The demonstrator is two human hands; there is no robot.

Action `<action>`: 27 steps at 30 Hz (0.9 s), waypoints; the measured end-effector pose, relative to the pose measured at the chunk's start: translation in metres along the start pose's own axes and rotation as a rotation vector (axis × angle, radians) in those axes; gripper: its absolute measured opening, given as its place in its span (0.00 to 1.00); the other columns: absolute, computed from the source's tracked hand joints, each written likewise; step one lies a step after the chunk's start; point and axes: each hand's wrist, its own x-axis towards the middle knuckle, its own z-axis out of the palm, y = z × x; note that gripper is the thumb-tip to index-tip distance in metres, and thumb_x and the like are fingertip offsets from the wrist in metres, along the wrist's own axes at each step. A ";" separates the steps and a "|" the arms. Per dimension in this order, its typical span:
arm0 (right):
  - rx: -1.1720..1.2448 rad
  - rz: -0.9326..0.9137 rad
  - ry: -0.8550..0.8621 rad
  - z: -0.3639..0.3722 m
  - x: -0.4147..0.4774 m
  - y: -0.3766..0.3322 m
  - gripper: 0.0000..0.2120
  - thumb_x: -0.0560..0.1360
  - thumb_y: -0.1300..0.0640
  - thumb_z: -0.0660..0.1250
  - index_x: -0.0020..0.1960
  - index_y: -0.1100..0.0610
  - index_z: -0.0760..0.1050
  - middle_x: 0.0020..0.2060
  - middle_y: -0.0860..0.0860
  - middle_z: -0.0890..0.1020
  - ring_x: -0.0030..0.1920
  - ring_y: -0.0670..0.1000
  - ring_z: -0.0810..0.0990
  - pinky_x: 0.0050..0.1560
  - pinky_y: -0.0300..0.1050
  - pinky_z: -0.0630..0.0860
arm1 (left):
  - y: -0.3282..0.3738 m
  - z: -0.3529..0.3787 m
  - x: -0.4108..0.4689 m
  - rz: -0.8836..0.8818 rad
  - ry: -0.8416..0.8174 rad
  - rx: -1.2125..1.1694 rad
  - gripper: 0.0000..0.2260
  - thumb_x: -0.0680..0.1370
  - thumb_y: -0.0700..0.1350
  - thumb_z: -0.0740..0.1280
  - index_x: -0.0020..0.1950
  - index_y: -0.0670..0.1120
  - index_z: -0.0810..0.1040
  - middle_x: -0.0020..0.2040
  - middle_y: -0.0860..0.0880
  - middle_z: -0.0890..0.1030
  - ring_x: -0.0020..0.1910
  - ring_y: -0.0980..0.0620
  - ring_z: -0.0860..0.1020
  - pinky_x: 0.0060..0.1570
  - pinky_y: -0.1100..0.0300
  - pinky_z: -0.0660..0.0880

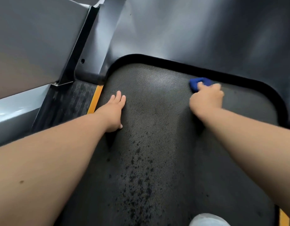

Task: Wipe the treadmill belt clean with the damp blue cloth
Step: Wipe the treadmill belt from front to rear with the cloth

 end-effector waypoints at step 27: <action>-0.173 -0.494 -0.020 -0.017 0.077 0.020 0.27 0.81 0.46 0.47 0.77 0.43 0.41 0.77 0.51 0.39 0.76 0.60 0.37 0.72 0.65 0.40 | 0.094 0.015 0.028 -0.273 0.626 -0.146 0.19 0.79 0.41 0.61 0.69 0.54 0.69 0.77 0.46 0.56 0.59 0.37 0.68 0.52 0.46 0.72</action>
